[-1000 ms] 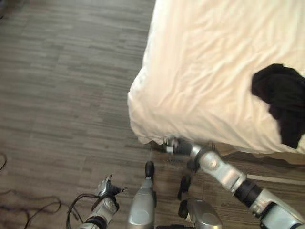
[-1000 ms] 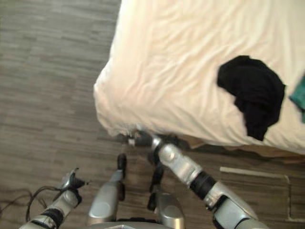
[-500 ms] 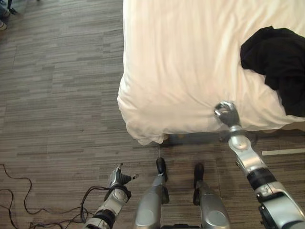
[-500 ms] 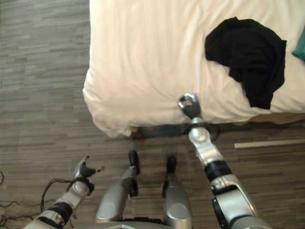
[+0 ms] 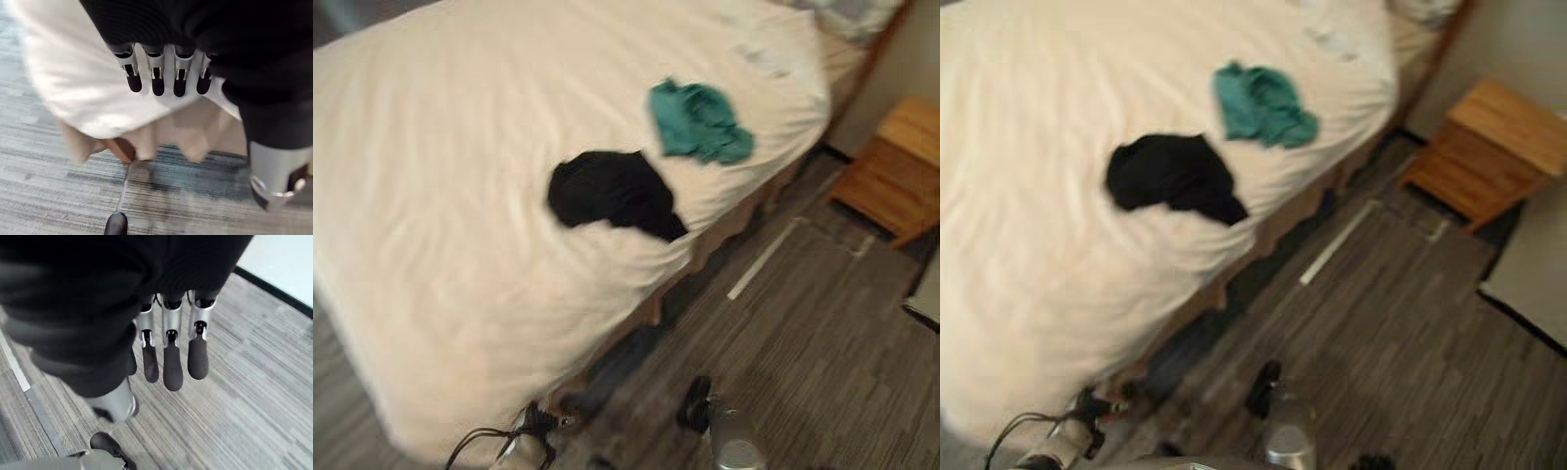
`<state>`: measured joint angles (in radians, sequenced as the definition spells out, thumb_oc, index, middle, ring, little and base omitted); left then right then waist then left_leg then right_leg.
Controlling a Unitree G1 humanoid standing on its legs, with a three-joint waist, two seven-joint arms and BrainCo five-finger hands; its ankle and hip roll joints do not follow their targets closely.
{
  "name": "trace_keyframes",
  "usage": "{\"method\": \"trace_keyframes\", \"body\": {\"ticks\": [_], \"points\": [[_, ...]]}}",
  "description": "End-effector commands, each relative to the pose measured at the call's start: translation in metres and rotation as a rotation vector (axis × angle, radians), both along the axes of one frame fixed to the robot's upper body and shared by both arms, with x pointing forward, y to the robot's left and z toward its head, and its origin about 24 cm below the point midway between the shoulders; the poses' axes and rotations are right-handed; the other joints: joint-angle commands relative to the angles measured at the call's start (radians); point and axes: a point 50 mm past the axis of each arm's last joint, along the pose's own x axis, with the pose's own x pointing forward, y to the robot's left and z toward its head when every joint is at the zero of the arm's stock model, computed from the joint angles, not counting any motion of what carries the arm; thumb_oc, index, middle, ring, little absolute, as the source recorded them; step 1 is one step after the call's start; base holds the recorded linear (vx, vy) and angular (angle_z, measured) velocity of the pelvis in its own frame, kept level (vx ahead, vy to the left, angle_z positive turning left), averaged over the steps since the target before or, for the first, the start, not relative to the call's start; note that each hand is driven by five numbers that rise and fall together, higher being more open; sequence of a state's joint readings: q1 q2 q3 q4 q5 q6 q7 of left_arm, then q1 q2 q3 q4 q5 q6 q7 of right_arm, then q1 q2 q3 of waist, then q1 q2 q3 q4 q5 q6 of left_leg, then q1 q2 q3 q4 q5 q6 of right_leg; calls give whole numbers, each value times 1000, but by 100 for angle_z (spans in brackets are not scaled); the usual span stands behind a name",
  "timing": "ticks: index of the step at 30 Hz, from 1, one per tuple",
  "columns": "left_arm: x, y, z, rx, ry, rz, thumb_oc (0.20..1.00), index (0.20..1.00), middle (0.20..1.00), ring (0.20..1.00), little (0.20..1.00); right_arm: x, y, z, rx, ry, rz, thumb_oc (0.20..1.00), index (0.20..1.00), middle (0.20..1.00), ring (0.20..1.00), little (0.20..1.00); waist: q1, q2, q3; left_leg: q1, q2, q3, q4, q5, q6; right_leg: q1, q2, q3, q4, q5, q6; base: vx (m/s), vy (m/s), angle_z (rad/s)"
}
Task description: Tidy up the quilt and then pick up the clothes from the bed and put them into the laundry hamper.
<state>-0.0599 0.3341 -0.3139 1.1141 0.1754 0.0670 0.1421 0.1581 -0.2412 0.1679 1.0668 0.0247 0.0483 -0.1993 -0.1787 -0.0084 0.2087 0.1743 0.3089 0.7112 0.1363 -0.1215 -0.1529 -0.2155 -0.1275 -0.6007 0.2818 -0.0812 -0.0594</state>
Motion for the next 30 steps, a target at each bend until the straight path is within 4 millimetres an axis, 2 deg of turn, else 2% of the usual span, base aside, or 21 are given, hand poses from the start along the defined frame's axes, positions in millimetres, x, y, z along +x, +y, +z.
{"method": "trace_keyframes", "body": {"ticks": [1, 2, 3, 5, 7, 9, 11, 12, 13, 15, 16, 17, 18, 19, 20, 22, 23, 25, 26, 28, 30], "points": [[55, -26, 18, -34, -168, -109, 1000, 1000, 1000, 1000, 1000, 45, -2, 7, -89, -49, 192, 1000, 1000, 1000, 1000, 1000, 54, -51, 39, -151, 56, -361, 475, 273, -41, 162, 87, 204, -212, -46, 83, 260, -284, -152], [55, -26, 18, -34, -168, -109, 1000, 1000, 1000, 1000, 1000, 45, -2, 7, -89, -49, 192, 1000, 1000, 1000, 1000, 1000, 53, -49, 40, -154, 59, -364, 478, 272, -42, 163, 89, 203, -213, -46, 83, 224, -80, -226], [65, -36, 21, -39, -221, -120, 1000, 1000, 1000, 1000, 1000, 62, 2, 10, -112, -67, 256, 1000, 1000, 1000, 1000, 1000, 116, -108, 49, -296, -132, -560, 587, 179, 59, 203, 77, 329, -252, -8, 82, 237, 76, -244], [68, -41, 22, -47, -256, -88, 1000, 1000, 1000, 1000, 1000, 74, 11, 11, -127, -78, 344, 1000, 1000, 1000, 1000, 1000, 172, -121, 56, -362, -235, -672, 575, 119, 79, 246, 82, 455, -289, -5, 113, 357, 134, -291], [70, -50, 22, -86, -289, -52, 1000, 1000, 1000, 1000, 1000, 90, 18, 15, -129, -119, 402, 1000, 1000, 1000, 1000, 1000, 203, -108, 57, -409, -233, -724, 458, 87, 83, 294, 86, 550, -321, -21, 139, 443, 184, -278], [67, -53, 20, -105, -289, -39, 1000, 1000, 1000, 1000, 1000, 100, 22, 19, -131, -150, 445, 1000, 1000, 1000, 1000, 1000, 218, -83, 42, -397, -235, -720, 196, 92, 77, 335, 97, 618, -351, -40, 159, 525, 271, -198], [66, -55, 20, -104, -284, -68, 1000, 1000, 1000, 1000, 1000, 104, 22, 21, -130, -170, 464, 1000, 1000, 1000, 1000, 1000, 231, -49, 27, -415, -194, -690, -17, 203, 45, 377, 111, 651, -361, -73, 163, 479, 243, -114], [66, -56, 20, -105, -283, -69, 1000, 1000, 1000, 1000, 1000, 103, 22, 21, -130, -168, 463, 1000, 1000, 1000, 1000, 1000, 233, -52, 29, -401, -197, -685, -33, 210, 44, 382, 107, 653, -361, -76, 163, 605, 214, -119], [61, -55, 16, -81, -253, -101, 1000, 1000, 1000, 1000, 1000, 97, 19, 20, -125, -166, 446, 1000, 1000, 1000, 1000, 1000, 235, -46, 24, -439, -172, -603, -104, 249, 37, 440, 100, 662, -347, -125, 165, 635, 193, -106], [55, -52, 13, -71, -220, -88, 1000, 1000, 1000, 1000, 1000, 92, 20, 17, -116, -151, 435, 1000, 1000, 1000, 1000, 1000, 234, -44, 7, -424, -167, -594, -130, 250, 42, 461, 104, 675, -320, -157, 170, 631, 216, -43], [45, -45, 8, -44, -183, -66, 1000, 1000, 1000, 1000, 1000, 80, 18, 13, -113, -120, 422, 1000, 1000, 1000, 1000, 1000, 236, -59, -14, -402, -216, -616, -97, 240, 75, 467, 79, 677, -184, -165, 195, 575, 205, -20], [42, -41, 7, -36, -173, -52, 1000, 1000, 1000, 1000, 1000, 73, 17, 11, -113, -102, 408, 1000, 1000, 1000, 1000, 1000, 239, -65, -14, -388, -234, -618, -82, 225, 88, 426, 73, 671, -58, -109, 223, 736, 248, -17], [35, -35, 4, -18, -146, -25, 1000, 1000, 1000, 1000, 1000, 67, 14, 9, -114, -73, 394, 1000, 1000, 1000, 1000, 1000, 232, -73, 1, -355, -256, -612, -73, 197, 106, 362, 41, 666, 111, 19, 276, 321, 85, -11], [35, -35, 4, -19, -146, -25, 1000, 1000, 1000, 1000, 1000, 67, 14, 9, -115, -73, 394, 1000, 1000, 1000, 1000, 1000, 235, -69, -2, -359, -251, -611, -72, 198, 106, 357, 45, 669, 109, 24, 275, 428, 163, 10], [29, -24, 4, 9, -126, 16, 1000, 1000, 1000, 1000, 1000, 70, 9, 11, -126, -88, 350, 1000, 1000, 1000, 1000, 1000, 204, -34, 33, -270, -233, -625, -89, 167, 128, 202, 68, 656, 362, 133, 274, 424, 185, 10], [23, -17, 2, 24, -103, 26, 1000, 1000, 1000, 1000, 1000, 70, 6, 12, -125, -92, 325, 1000, 1000, 1000, 1000, 1000, 191, -22, 46, -222, -233, -629, -117, 157, 134, 133, 72, 628, 444, 111, 265, 493, 150, 31], [15, -5, 2, 61, -69, 25, 1000, 1000, 1000, 1000, 1000, 68, 2, 12, -118, -88, 276, 1000, 1000, 1000, 1000, 1000, 159, -12, 57, -135, -240, -652, -153, 122, 134, 38, 43, 538, 390, 52, 243, 557, 52, 59], [15, -1, 3, 69, -70, 31, 1000, 1000, 1000, 1000, 1000, 68, 1, 12, -113, -96, 254, 1000, 1000, 1000, 1000, 1000, 146, -10, 55, -109, -237, -658, -160, 108, 127, 17, 36, 503, 305, 45, 240, 622, -39, 69], [9, 7, 3, 81, -63, 56, 1000, 1000, 1000, 1000, 1000, 69, 1, 13, -95, -110, 208, 1000, 1000, 1000, 1000, 1000, 117, -24, 49, -29, -257, -693, -180, 47, 110, -8, 18, 478, 27, 41, 241, 716, -206, 75], [7, 10, 3, 87, -53, 54, 1000, 1000, 1000, 1000, 1000, 67, -3, 13, -96, -103, 183, 1000, 1000, 1000, 1000, 1000, 83, -22, 41, 29, -241, -735, -200, 7, 83, -18, -4, 545, -224, 93, 272, 842, -240, 86], [7, 10, 3, 87, -52, 53, 1000, 1000, 1000, 1000, 1000, 68, -4, 13, -98, -102, 175, 1000, 1000, 1000, 1000, 1000, 70, -18, 39, 64, -225, -754, -209, -17, 70, -37, -18, 611, -284, 124, 296, 585, -185, 105]]}}
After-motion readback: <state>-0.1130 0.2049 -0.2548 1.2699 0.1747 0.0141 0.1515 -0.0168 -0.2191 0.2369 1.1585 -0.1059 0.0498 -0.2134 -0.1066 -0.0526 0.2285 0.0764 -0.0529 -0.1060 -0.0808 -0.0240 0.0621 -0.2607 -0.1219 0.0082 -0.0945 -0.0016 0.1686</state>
